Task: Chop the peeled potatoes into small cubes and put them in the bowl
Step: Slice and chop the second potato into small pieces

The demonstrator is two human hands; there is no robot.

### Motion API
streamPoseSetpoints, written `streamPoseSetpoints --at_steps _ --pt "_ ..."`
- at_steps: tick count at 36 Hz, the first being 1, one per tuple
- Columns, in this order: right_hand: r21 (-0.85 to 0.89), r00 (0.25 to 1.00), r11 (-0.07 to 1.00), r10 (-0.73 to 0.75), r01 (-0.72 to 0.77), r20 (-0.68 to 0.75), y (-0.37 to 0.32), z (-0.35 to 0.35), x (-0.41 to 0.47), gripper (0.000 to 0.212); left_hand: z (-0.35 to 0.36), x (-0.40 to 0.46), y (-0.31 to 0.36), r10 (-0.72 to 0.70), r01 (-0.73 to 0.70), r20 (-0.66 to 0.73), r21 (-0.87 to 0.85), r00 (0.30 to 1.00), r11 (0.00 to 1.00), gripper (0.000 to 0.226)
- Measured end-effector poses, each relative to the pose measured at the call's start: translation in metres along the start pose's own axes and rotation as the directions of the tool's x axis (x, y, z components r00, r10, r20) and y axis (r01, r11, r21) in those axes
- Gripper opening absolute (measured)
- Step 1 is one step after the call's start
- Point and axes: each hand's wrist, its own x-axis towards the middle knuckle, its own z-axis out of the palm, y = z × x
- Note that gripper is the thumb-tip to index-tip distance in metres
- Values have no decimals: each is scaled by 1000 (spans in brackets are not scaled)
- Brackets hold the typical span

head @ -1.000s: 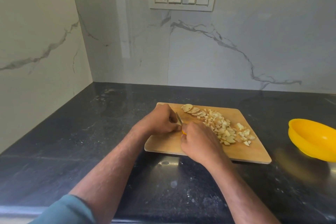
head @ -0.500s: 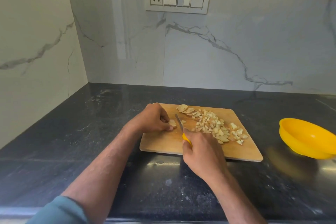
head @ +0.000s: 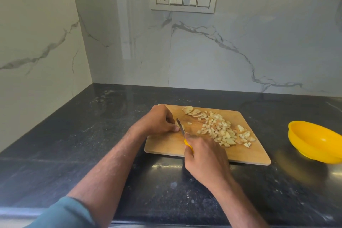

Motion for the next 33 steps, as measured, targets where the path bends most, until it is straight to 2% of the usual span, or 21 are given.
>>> streamPoseSetpoints --at_steps 22,27,33 --pt "-23 982 999 52 -49 182 1 -2 35 32 1 3 -3 43 -43 40 -6 998 999 16" --pt "-58 993 997 62 -56 103 -5 -1 28 31 4 2 -3 26 -26 12 -22 1000 999 14" --pt "-95 986 982 165 -161 32 -1 1 22 31 4 3 -3 0 0 8 -26 1000 1000 19"
